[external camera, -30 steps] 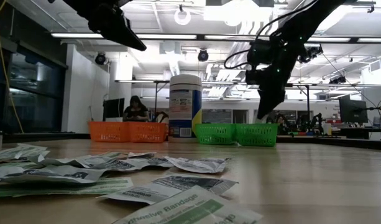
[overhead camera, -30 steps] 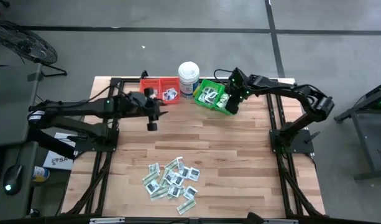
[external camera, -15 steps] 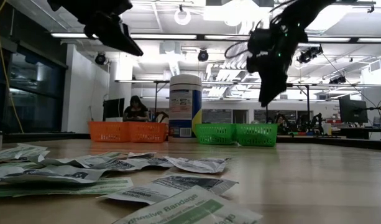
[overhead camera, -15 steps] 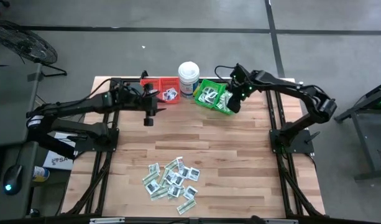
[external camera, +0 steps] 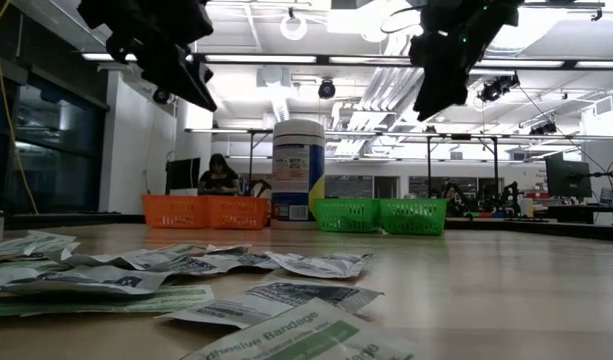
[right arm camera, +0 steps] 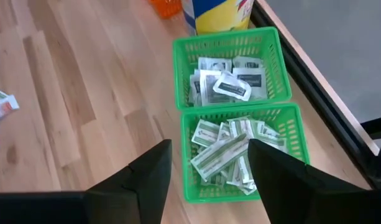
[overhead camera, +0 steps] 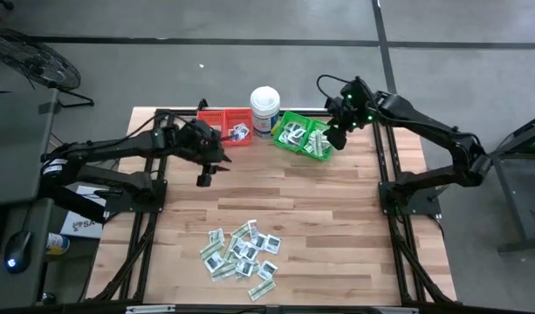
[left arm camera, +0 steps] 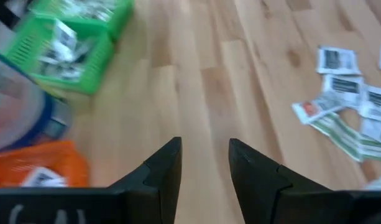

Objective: Pick & Place First Aid Supplies
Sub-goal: Put the green bandage pack into the right green bin

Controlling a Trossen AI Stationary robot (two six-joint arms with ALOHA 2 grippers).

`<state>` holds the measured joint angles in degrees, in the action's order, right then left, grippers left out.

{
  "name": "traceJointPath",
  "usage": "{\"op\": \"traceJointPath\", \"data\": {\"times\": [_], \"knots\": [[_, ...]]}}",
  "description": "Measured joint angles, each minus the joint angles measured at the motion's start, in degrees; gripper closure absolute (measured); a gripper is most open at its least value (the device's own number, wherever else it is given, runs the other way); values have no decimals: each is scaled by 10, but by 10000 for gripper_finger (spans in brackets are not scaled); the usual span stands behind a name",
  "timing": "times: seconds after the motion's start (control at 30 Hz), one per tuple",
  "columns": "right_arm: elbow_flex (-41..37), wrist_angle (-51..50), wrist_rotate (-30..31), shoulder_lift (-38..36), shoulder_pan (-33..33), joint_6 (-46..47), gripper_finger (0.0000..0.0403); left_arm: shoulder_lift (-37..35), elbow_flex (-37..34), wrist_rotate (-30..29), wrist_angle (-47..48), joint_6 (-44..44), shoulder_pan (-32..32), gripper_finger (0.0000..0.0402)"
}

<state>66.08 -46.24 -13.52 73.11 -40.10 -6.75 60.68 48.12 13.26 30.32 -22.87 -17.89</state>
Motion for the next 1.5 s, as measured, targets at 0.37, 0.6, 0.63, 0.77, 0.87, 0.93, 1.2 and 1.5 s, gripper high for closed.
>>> {"op": "traceJointPath", "data": {"times": [0.37,0.6,0.63,0.77,0.87,0.93,1.2,1.5], "knots": [[0,1,-21,-31,9,-15,198,56,0,-3,7,30,118,273],[0,-8,-93,-35,42,-57,198,121,0,-8,-35,-40,203,273],[0,-10,-94,-35,48,-64,198,134,0,-12,-44,-56,215,273],[-1,-11,-89,-35,65,-77,198,180,1,-36,-95,-92,252,272],[-1,-12,-88,-35,73,-77,198,216,3,-26,-131,-89,263,257],[-1,-13,-88,-35,78,-77,198,241,12,-23,-144,-88,267,239],[-3,-23,-92,-35,88,-84,199,351,82,-50,-135,-214,289,182],[-3,-28,-96,-35,88,-88,199,427,139,-67,-121,-264,304,181]]}}
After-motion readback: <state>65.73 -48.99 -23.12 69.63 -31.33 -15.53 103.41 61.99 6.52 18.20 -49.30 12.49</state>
